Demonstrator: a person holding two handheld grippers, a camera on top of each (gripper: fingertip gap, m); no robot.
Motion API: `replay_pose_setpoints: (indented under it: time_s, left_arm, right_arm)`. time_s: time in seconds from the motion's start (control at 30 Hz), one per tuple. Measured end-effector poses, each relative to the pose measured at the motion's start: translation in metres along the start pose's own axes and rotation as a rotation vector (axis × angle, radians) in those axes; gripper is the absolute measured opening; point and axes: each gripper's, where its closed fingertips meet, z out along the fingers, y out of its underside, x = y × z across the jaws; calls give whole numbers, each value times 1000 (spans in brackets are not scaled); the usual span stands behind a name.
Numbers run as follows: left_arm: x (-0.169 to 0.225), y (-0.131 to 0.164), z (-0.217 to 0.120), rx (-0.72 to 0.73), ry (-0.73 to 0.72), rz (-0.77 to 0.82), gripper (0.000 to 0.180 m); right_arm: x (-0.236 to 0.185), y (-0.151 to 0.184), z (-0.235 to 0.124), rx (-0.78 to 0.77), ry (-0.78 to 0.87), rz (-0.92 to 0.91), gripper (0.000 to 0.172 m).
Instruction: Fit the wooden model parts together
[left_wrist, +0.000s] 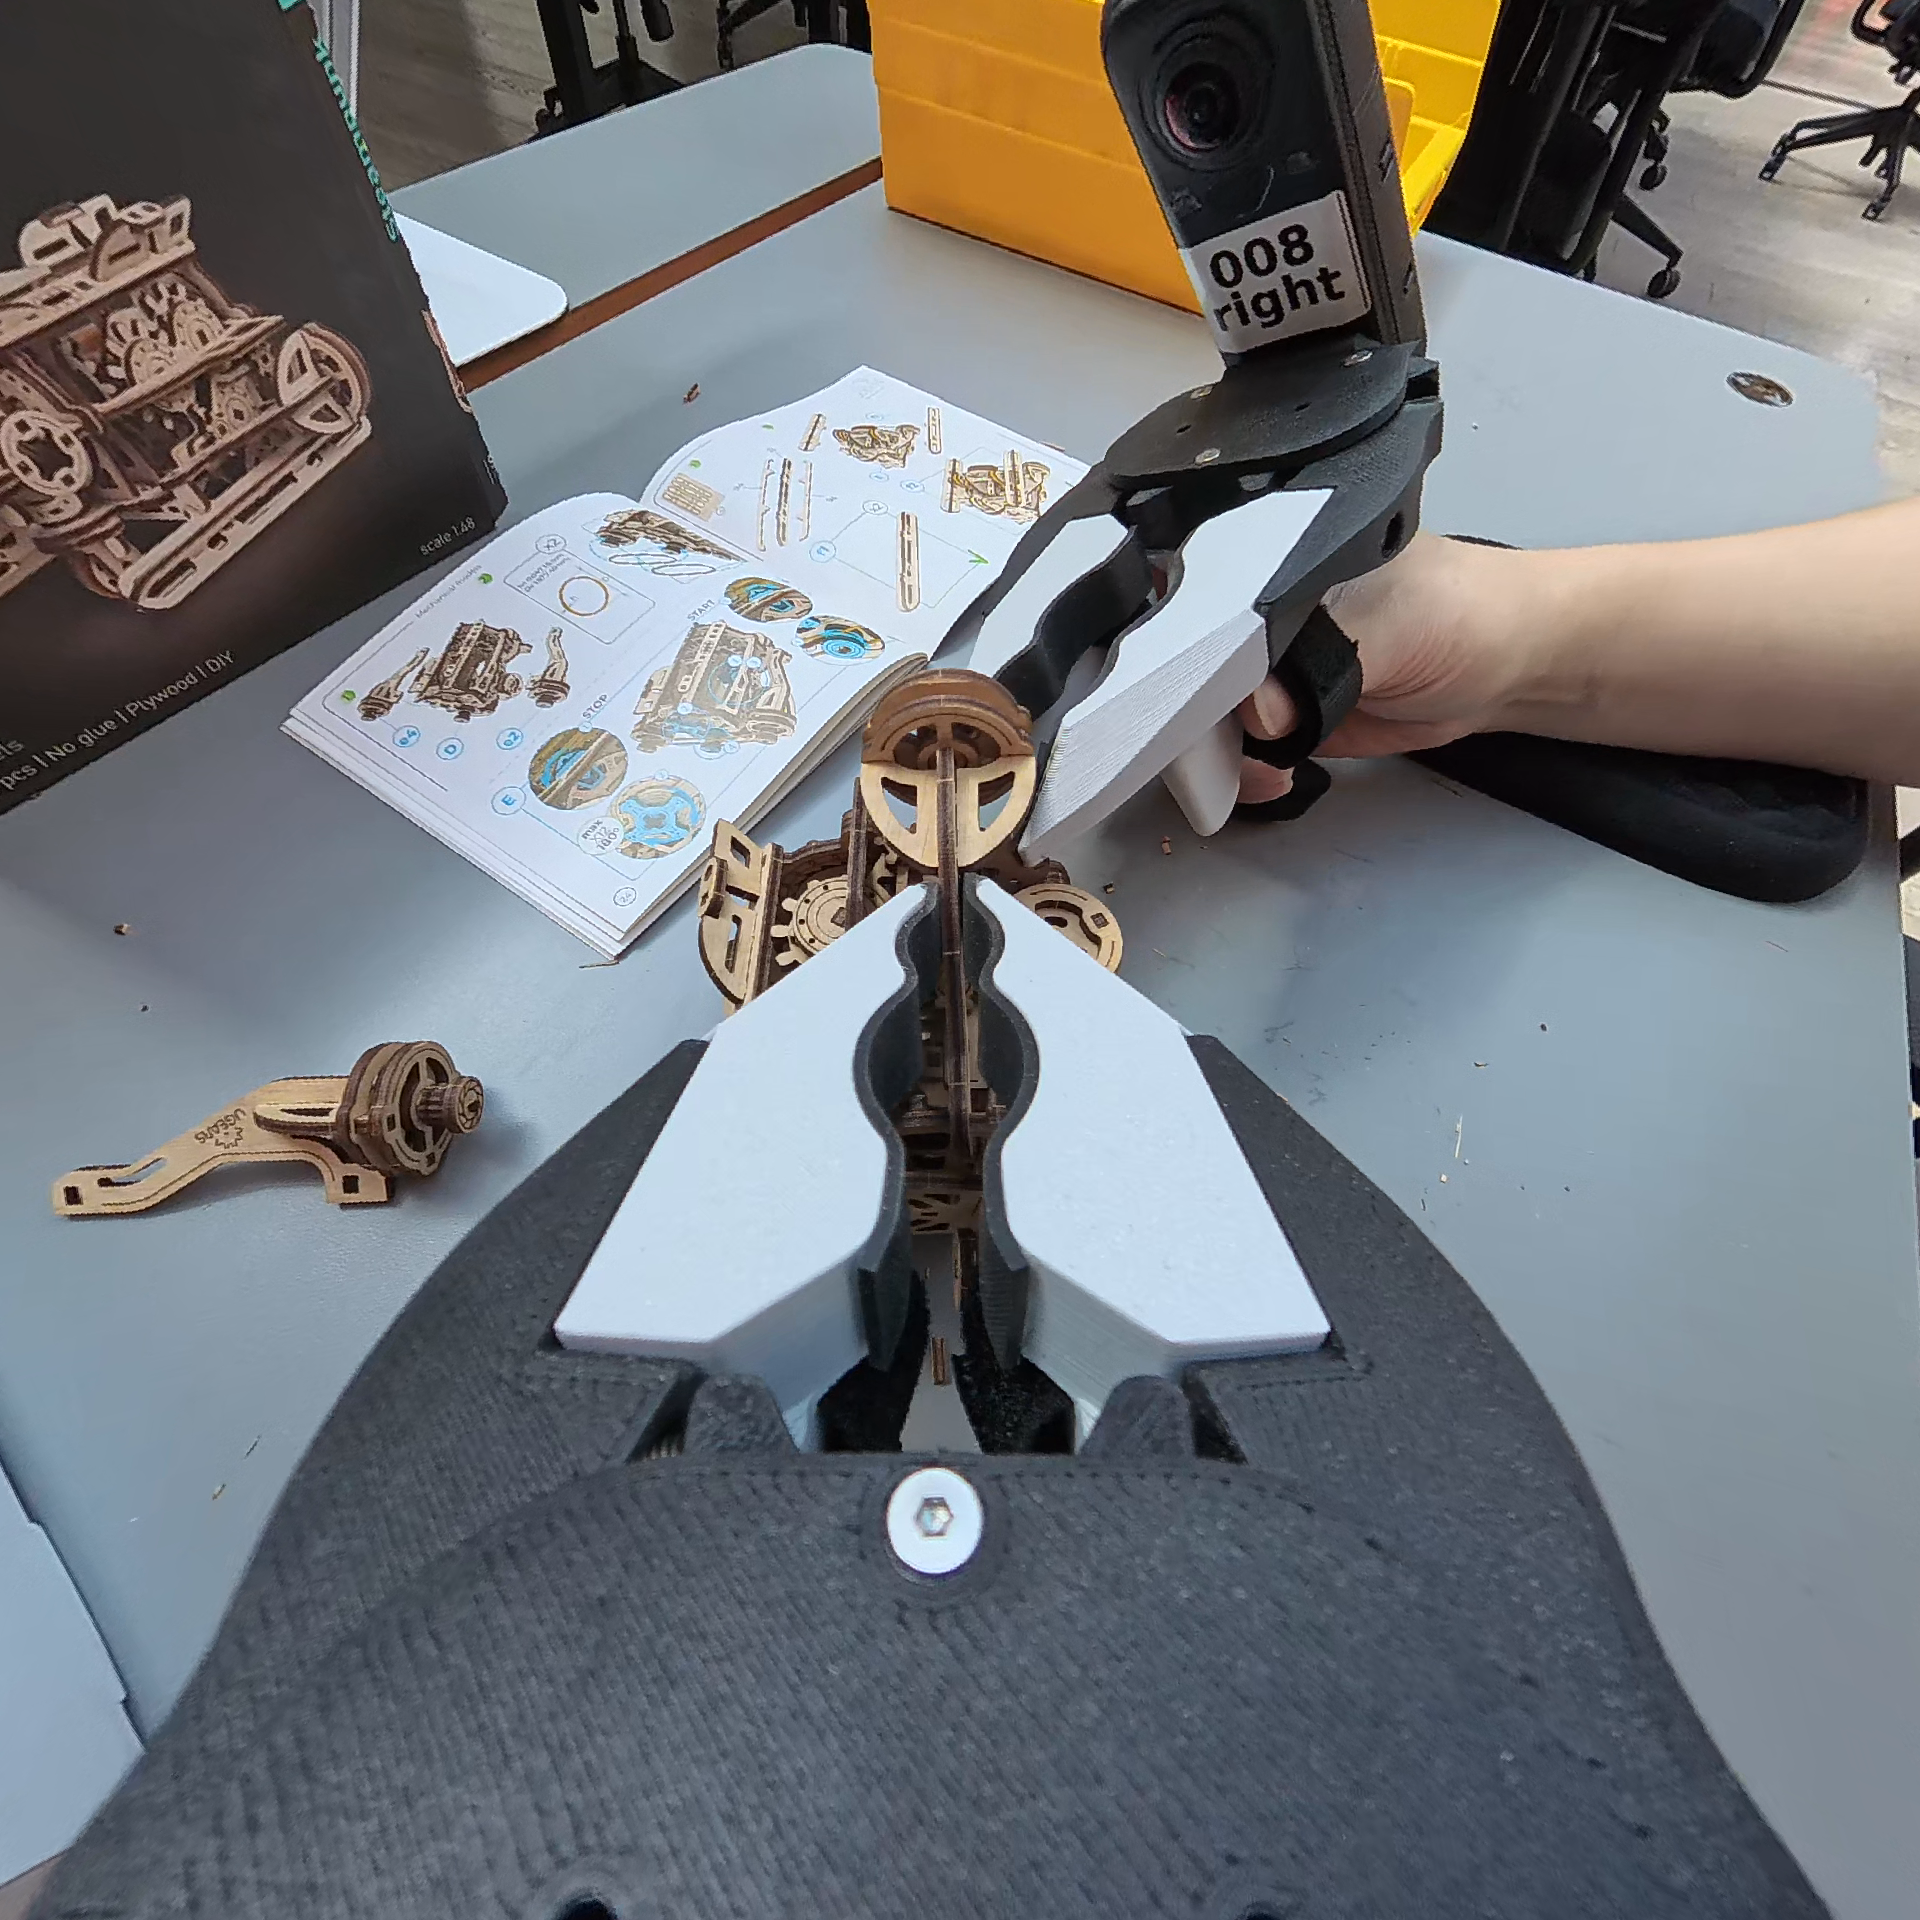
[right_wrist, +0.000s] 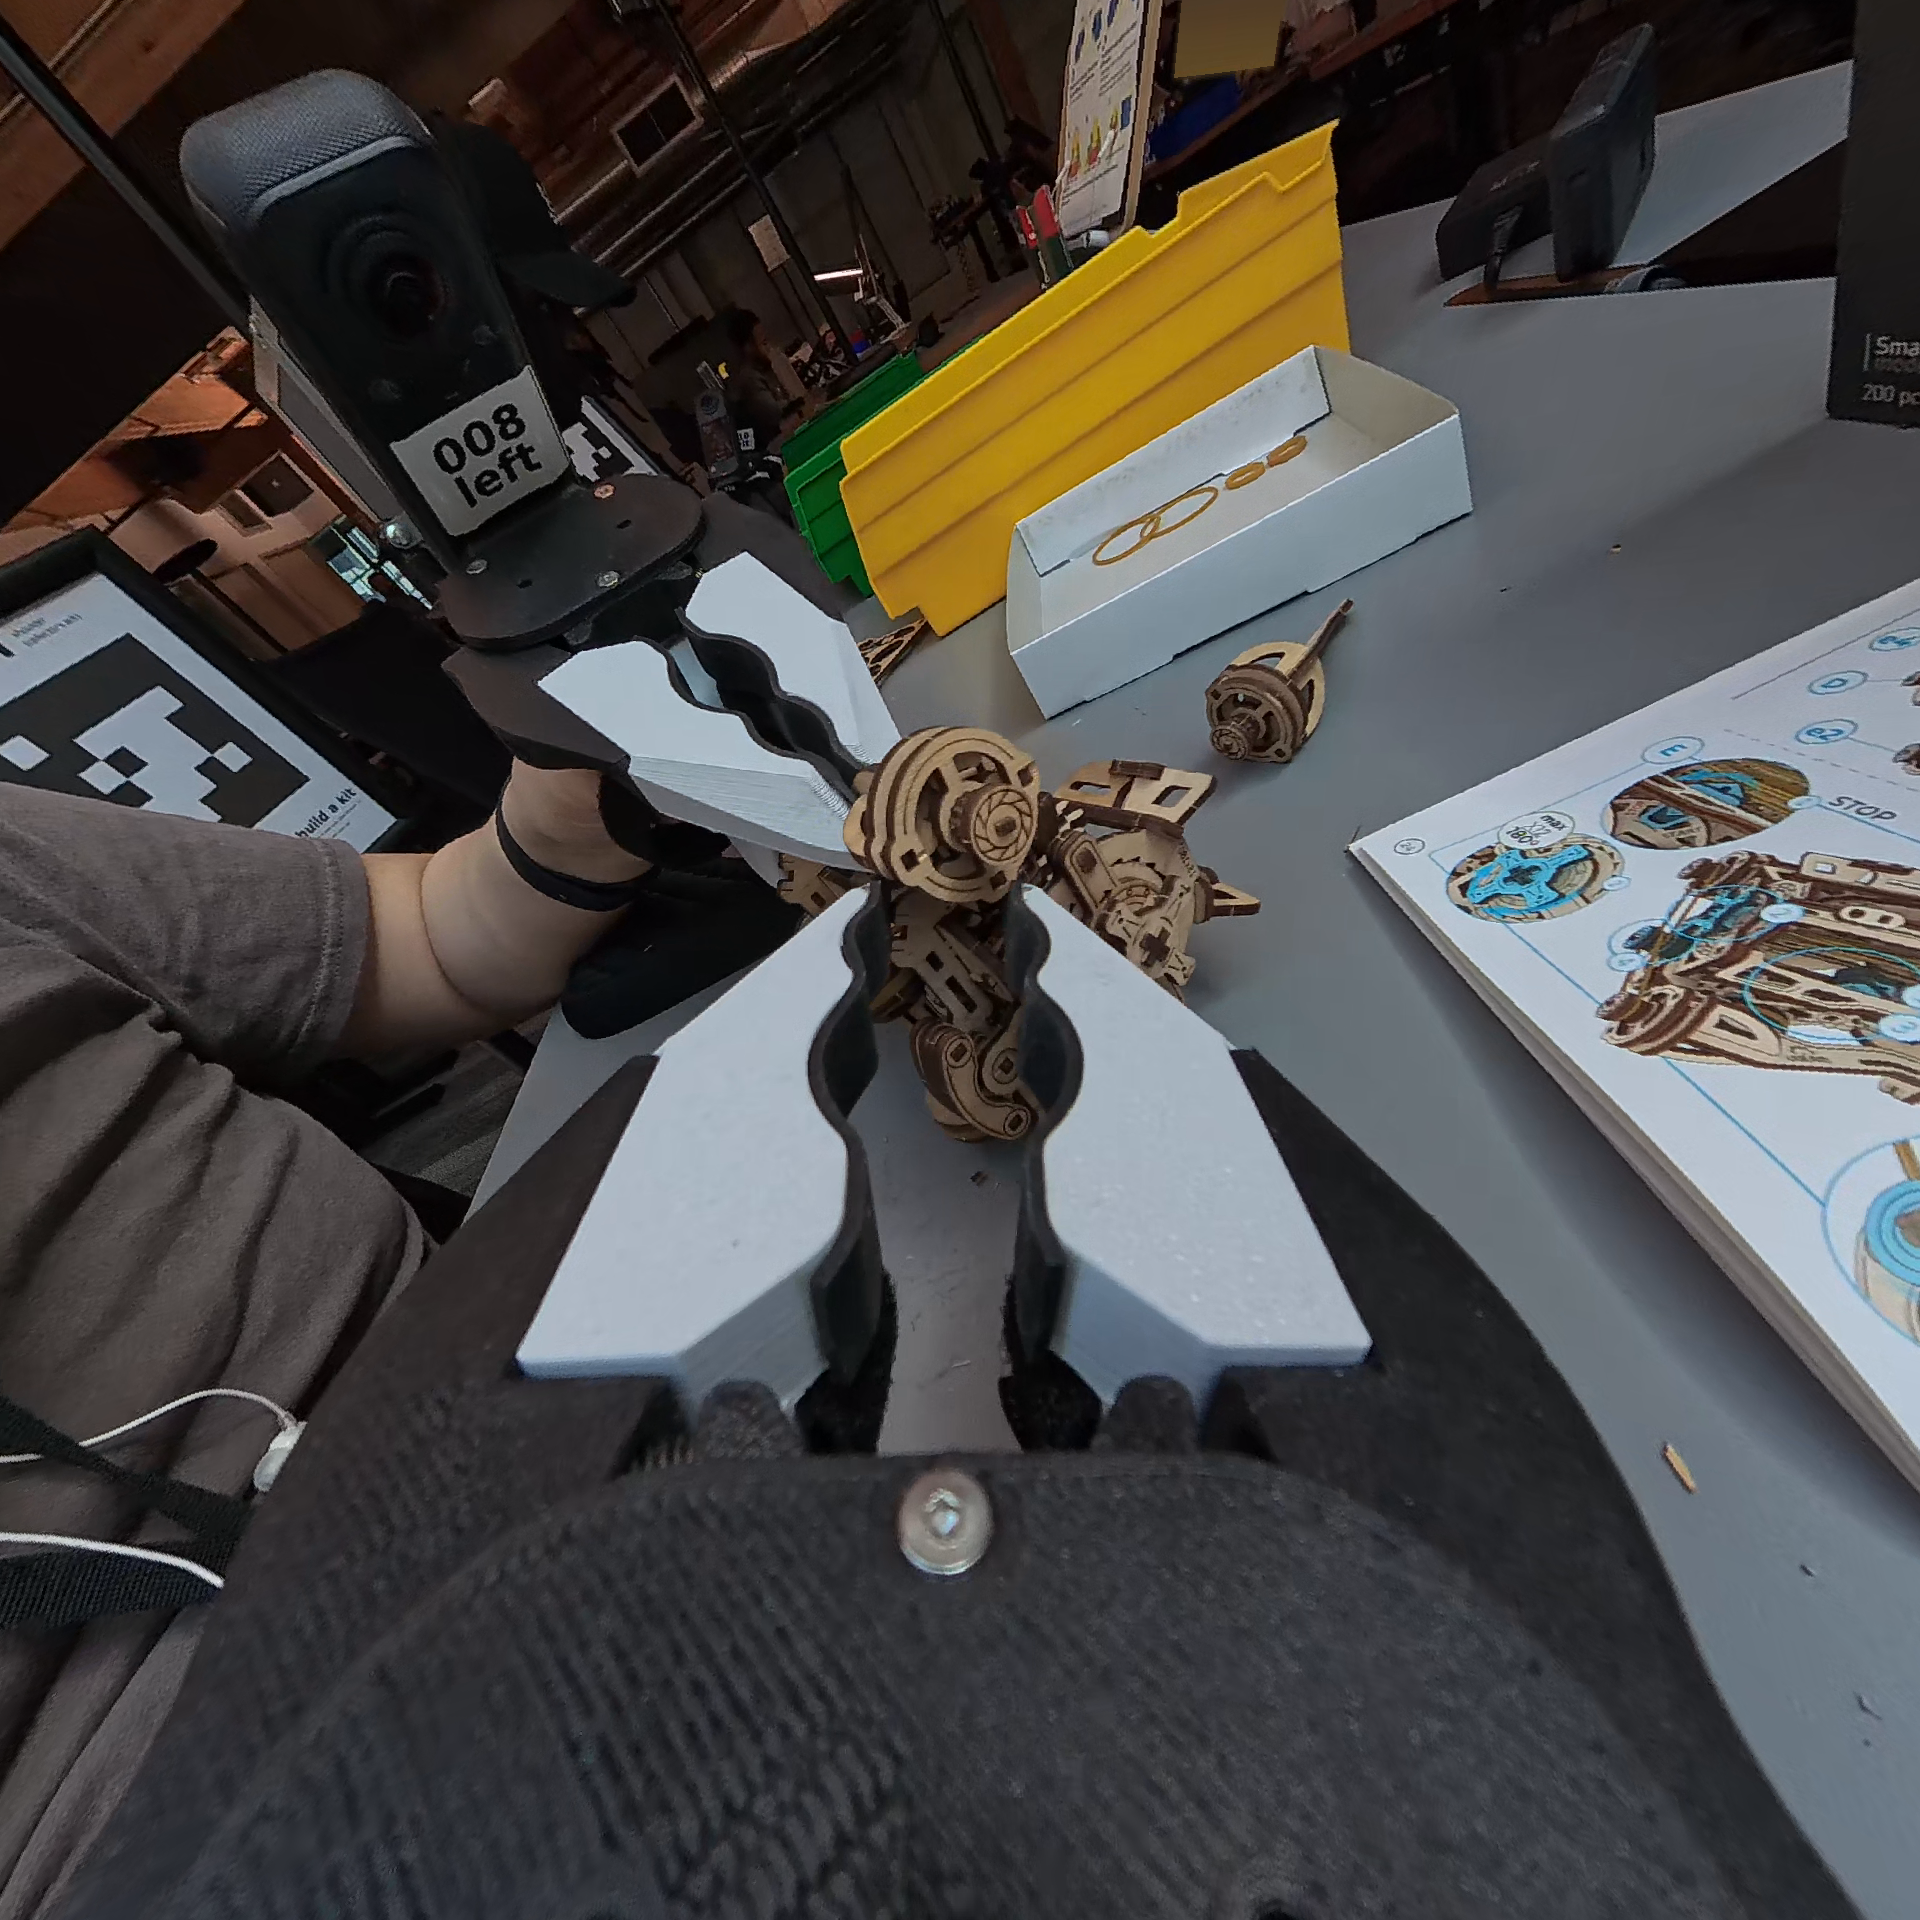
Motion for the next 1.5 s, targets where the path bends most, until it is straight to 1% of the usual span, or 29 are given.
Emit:
replay_pose_setpoints:
  time_s: [0.2, 0.33, 0.57, 0.6, 0.63, 0.67, 0.73, 0.83, 1.1, 1.3, 1.5]
  left_arm:
    - [0, 0, 0, 2, -2, -7, 0]
    - [0, 0, 0, 14, 29, -58, 0]
    - [-1, -1, 1, 8, 11, 2, 0]
    - [-1, -1, 1, 5, 17, 7, 1]
    - [0, -1, 2, -1, 30, 8, 8]
    - [2, -1, 3, -7, 47, 7, 11]
    - [4, 1, 5, -19, 58, 15, 13]
    - [1, 1, 8, -31, 52, 44, 10]
    - [-3, -3, 10, 13, 69, -41, 6]
    - [-1, -3, 10, 24, 61, -5, 6]
    - [2, -3, 8, 25, 52, 10, 5]
  right_arm:
    - [0, 0, 0, 5, 12, -5, 19]
    - [0, 0, 0, 10, 33, -16, 18]
    - [1, 0, -1, 17, 28, 4, 19]
    - [1, -1, -1, 19, 22, 13, 19]
    - [1, 0, -1, 19, 19, 18, 19]
    - [1, 0, -1, 17, 19, 17, 19]
    - [1, 0, 0, 18, 28, 5, 19]
    - [2, -1, -1, 24, 37, 8, 19]
    - [5, -4, -2, 45, 72, -10, 19]
    - [4, -4, -3, 47, 51, 6, 18]
    - [1, -3, -4, 41, 51, -22, 16]
